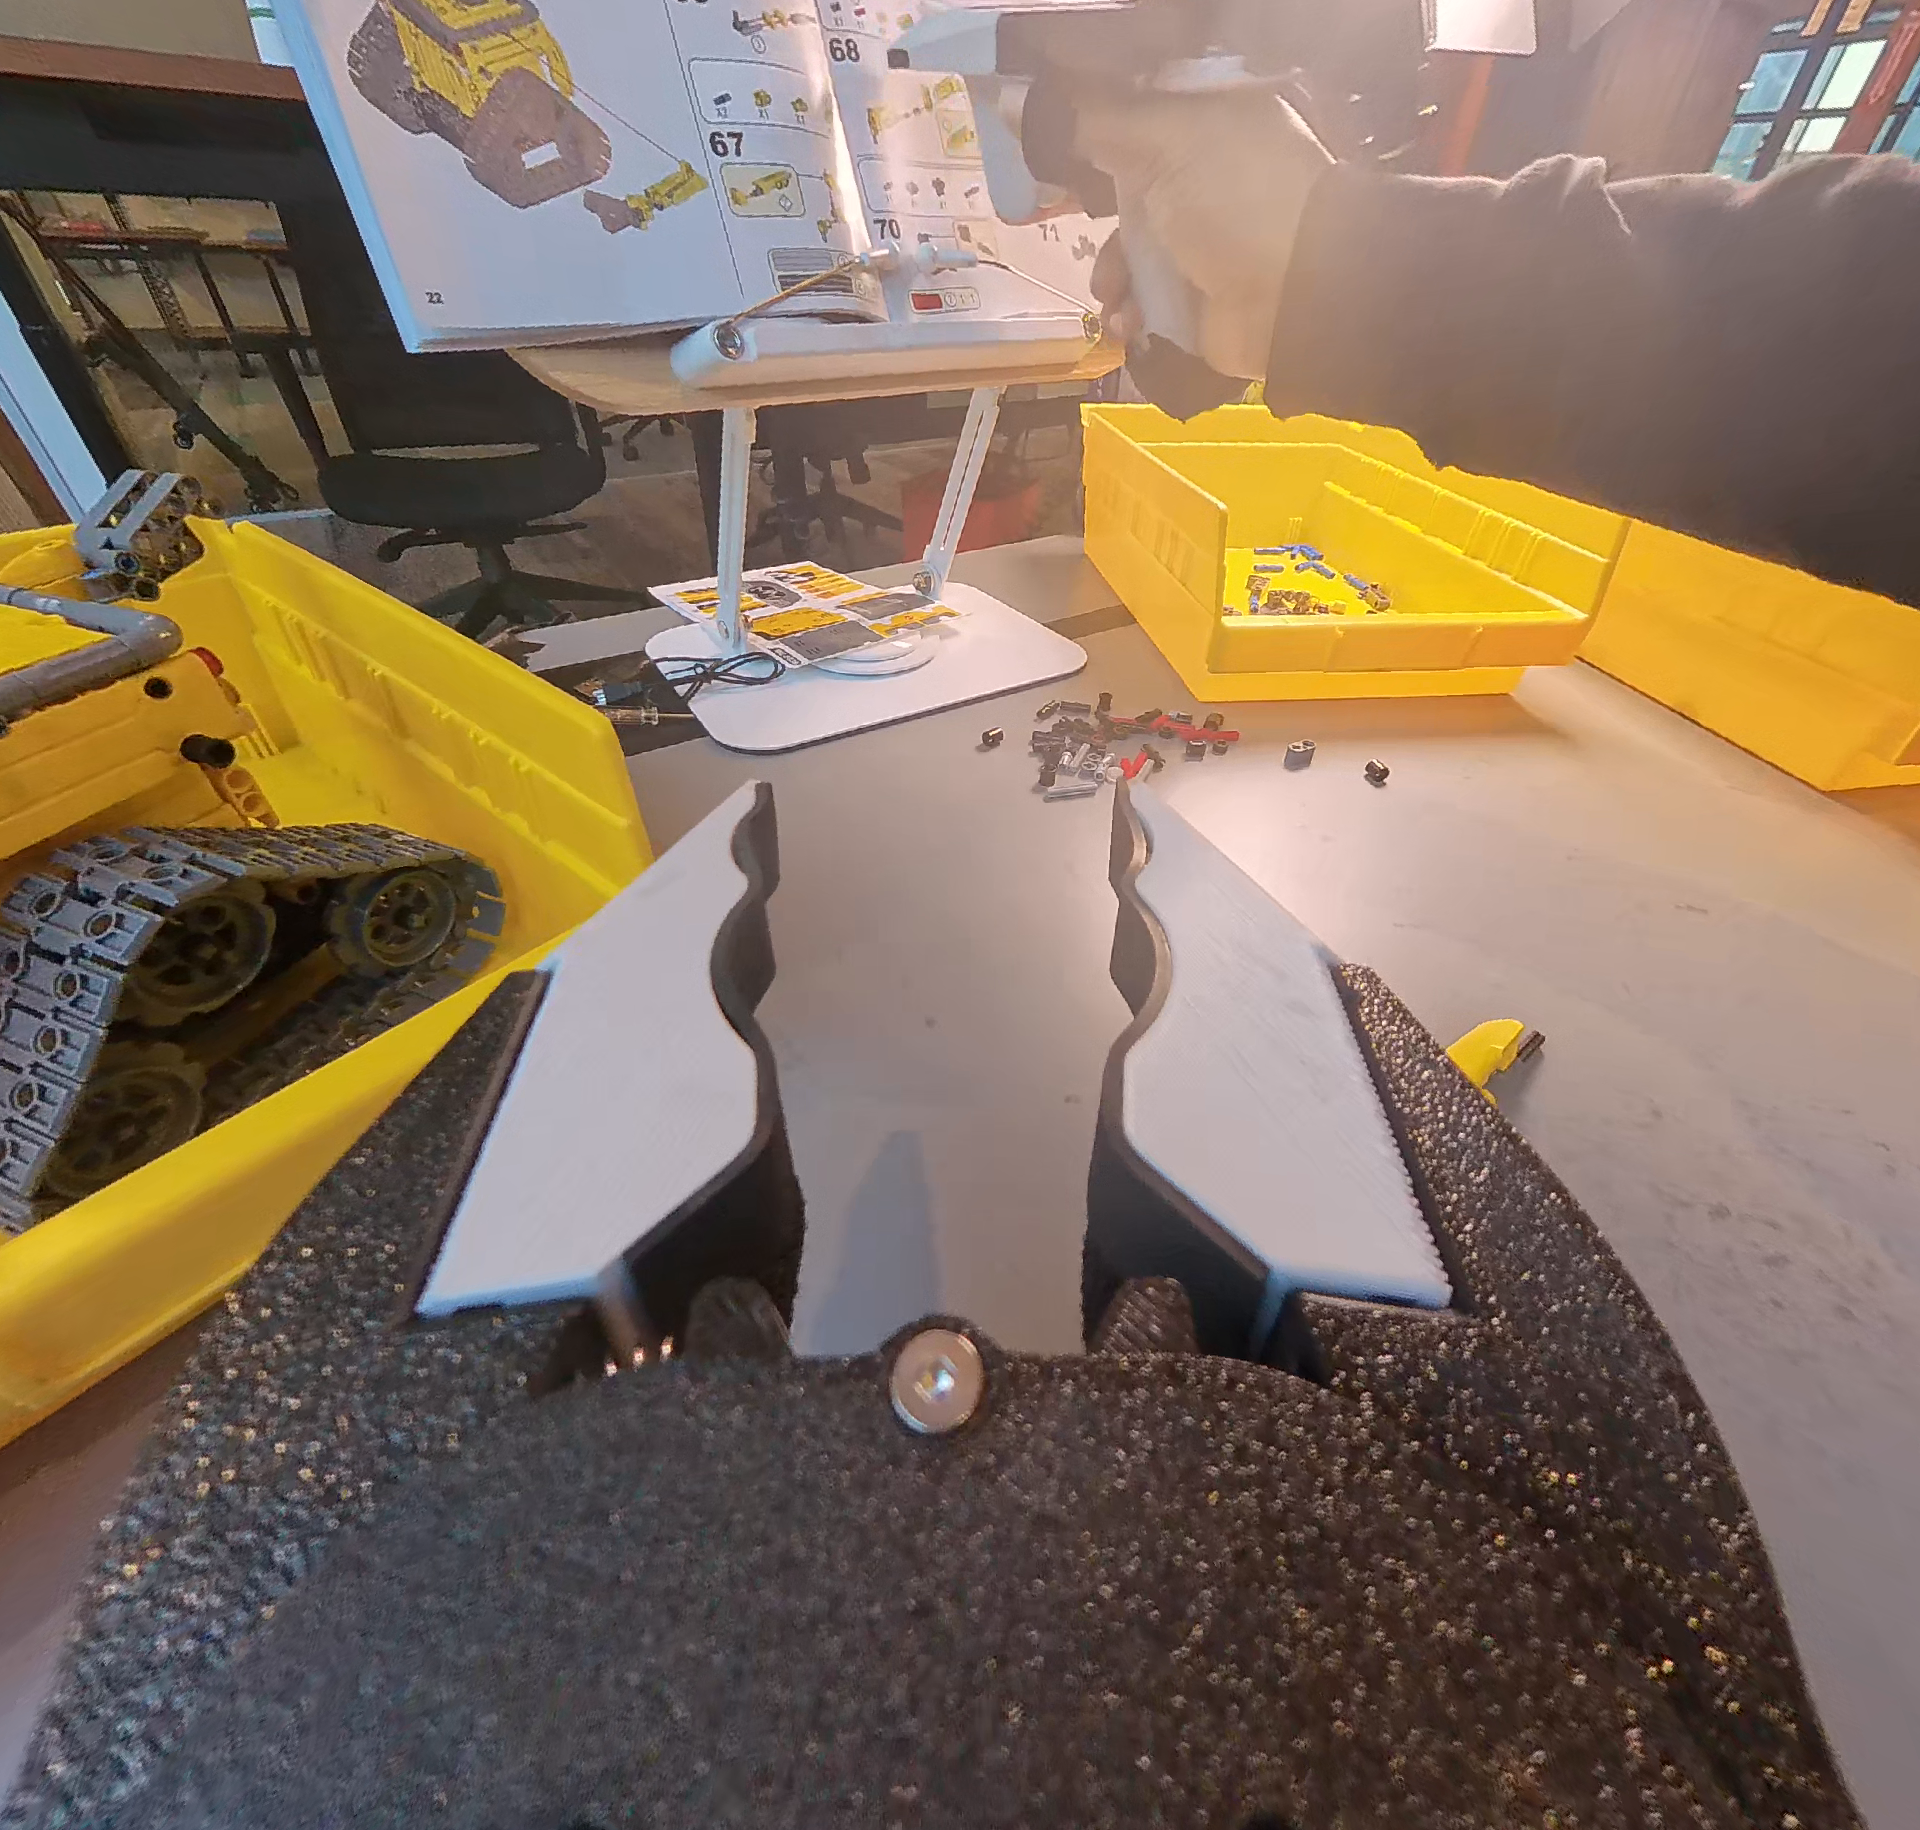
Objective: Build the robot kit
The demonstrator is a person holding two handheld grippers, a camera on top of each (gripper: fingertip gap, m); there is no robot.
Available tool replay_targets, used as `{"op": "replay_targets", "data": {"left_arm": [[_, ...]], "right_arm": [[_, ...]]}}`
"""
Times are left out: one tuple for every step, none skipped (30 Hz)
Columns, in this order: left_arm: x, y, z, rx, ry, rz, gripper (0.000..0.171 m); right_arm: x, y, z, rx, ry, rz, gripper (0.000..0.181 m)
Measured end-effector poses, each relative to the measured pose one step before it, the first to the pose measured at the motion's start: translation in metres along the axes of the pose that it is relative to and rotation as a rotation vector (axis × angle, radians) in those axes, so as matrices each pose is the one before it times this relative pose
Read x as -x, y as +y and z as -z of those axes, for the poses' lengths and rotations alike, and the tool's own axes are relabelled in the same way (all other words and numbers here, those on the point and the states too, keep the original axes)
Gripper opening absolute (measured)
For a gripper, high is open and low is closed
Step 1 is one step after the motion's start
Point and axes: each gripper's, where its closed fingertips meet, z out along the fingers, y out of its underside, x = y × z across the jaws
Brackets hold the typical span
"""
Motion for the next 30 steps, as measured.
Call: {"op": "replay_targets", "data": {"left_arm": [[-0.00028, -0.00049, 0.00013, -0.00151, 0.0006, 0.0, 0.064], [-0.00035, -0.0006, 0.00023, -0.00172, 0.0008, -0.0009, 0.064], [-0.00031, -0.00047, 0.00009, -0.00211, 0.0001, -0.0014, 0.064], [-0.00036, -0.00027, -0.00001, -0.00207, -0.0001, -0.0016, 0.064], [-0.0004, 0.00063, -0.00034, 0.00104, 0.0005, -0.0012, 0.064], [-0.00037, 0.00172, -0.00085, 0.00583, 0.0014, 0.0004, 0.064], [-0.00048, 0.00224, -0.00096, 0.00759, 0.002, 0.0021, 0.064], [-0.00053, 0.00195, -0.00086, 0.00611, 0.0019, 0.0017, 0.064], [-0.00038, 0.0015, -0.00062, 0.00488, 0.0008, -0.001, 0.064], [-0.00032, 0.00088, -0.00034, 0.00372, -0.0004, -0.0036, 0.064], [-0.00001, 0.00038, -0.00019, 0.0014, -0.0016, -0.0039, 0.064], [0.00029, -0.00009, 0.00006, -0.00079, -0.0022, -0.0025, 0.064], [0.00038, -0.00009, 0.00005, -0.00067, -0.0017, -0.0004, 0.064], [0.00056, 0.00034, -0.00017, 0.00128, -0.0008, 0.0019, 0.064], [0.00042, 0.00067, -0.00013, 0.00224, 0.0002, 0.0034, 0.064], [0.00042, 0.00041, -0.00001, 0.00096, 0.0003, 0.0034, 0.064], [0.0004, -0.00013, 0.0001, -0.00094, -0.0003, 0.0021, 0.064], [0.00016, -0.00034, 0.00013, -0.00114, -0.0001, 0.0009, 0.064], [0.00009, -0.00015, 0.00007, -0.00038, 0.0004, 0.0008, 0.064], [-0.00009, 0.00009, -0.00002, -0.00002, 0.0006, 0.0014, 0.064], [-0.00025, 0.00026, -0.00018, 0.00055, 0.0012, 0.0011, 0.064], [-0.00046, 0.00039, -0.00019, 0.00153, 0.0012, -0.0003, 0.064], [-0.00046, 0.00036, -0.00011, 0.00118, 0.0006, -0.0018, 0.064], [-0.00053, 0.00019, -0.00013, 0.00063, 0.0007, -0.0026, 0.064], [-0.00033, 0.00014, -0.0001, 0.00101, -0.0001, -0.0025, 0.064], [-0.00008, 0.00031, -0.00005, 0.00082, -0.0007, -0.0018, 0.064], [-0.00006, 0.00024, -0.00012, 0.00112, -0.0001, -0.0005, 0.064], [0.00018, 0.00018, 0.00003, 0.00063, -0.0007, 0.0004, 0.064], [0.00023, -0.00008, 0.00005, -0.00063, -0.0011, 0.0004, 0.064], [0.00028, 0.00008, 0.00006, -0.00018, -0.0007, 0.0005, 0.064]], "right_arm": [[0.00057, 0.00116, 0.00216, 0.0012, -0.0005, -0.0018, 0.005], [0.00037, 0.00112, 0.00214, 0.0009, 0.0003, -0.0004, 0.005], [0.00034, 0.00115, 0.00197, 0.0009, -0.0007, 0.0, 0.006], [0.00006, 0.00094, 0.00167, 0.0003, -0.0008, -0.0008, 0.006], [-0.00026, 0.00084, 0.00142, -0.0009, -0.0007, -0.0016, 0.006], [-0.00065, 0.00127, 0.00108, 0.001, 0.0002, -0.0024, 0.006], [-0.00115, 0.00148, 0.00068, 0.0034, 0.0011, -0.0018, 0.006], [-0.00153, 0.00144, 0.00053, 0.0031, 0.0027, -0.0004, 0.007], [-0.00141, 0.00096, 0.00038, 0.0019, 0.0025, -0.0005, 0.007], [-0.00128, 0.00076, 0.00031, 0.0009, 0.0012, -0.0031, 0.007], [-0.0008, 0.00039, 0.00032, -0.0007, 0.0001, -0.0042, 0.007], [-0.0005, 0.00029, 0.00024, -0.001, -0.0005, -0.0023, 0.007], [-0.0005, 0.00026, 0.00024, 0.0006, -0.0003, 0.0004, 0.007], [-0.00059, 0.00024, 0.00029, 0.0014, 0.0006, 0.0029, 0.008], [-0.00056, -0.00008, 0.00023, 0.0014, 0.0008, 0.0033, 0.008], [-0.00049, -0.00068, 0.00016, -0.0003, -0.0002, 0.0014, 0.008], [-0.00045, -0.00109, 0.00041, -0.0025, 0.0, -0.0008, 0.008], [-0.0003, -0.00101, 0.00031, -0.0027, -0.0002, -0.0018, 0.008], [-0.00012, -0.00078, 0.00047, -0.0015, -0.0005, -0.001, 0.008], [0.00006, -0.00059, 0.0004, -0.0004, -0.0002, 0.0018, 0.009], [-0.00017, -0.00061, 0.0003, -0.0005, 0.0007, 0.0038, 0.009], [-0.00025, -0.0008, 0.00029, -0.0007, 0.0, 0.0027, 0.009], [-0.00035, -0.00083, 0.00031, -0.0013, -0.0004, -0.0002, 0.009], [-0.0005, -0.00068, 0.00019, -0.0013, 0.0, -0.0023, 0.009], [-0.00069, -0.00031, 0.00014, 0.0005, 0.0003, -0.002, 0.009], [-0.00087, -0.0002, 0.00002, 0.0008, 0.0019, 0.0, 0.01], [-0.00062, -0.00036, 0.00013, -0.0008, 0.0018, 0.0003, 0.01], [-0.00023, -0.00032, -0.00004, -0.0013, -0.0004, -0.0015, 0.01], [0.00032, 0.00001, -0.00014, -0.0009, -0.002, -0.0028, 0.01], [0.00048, 0.00003, -0.00003, -0.0011, -0.002, -0.001, 0.01]]}}
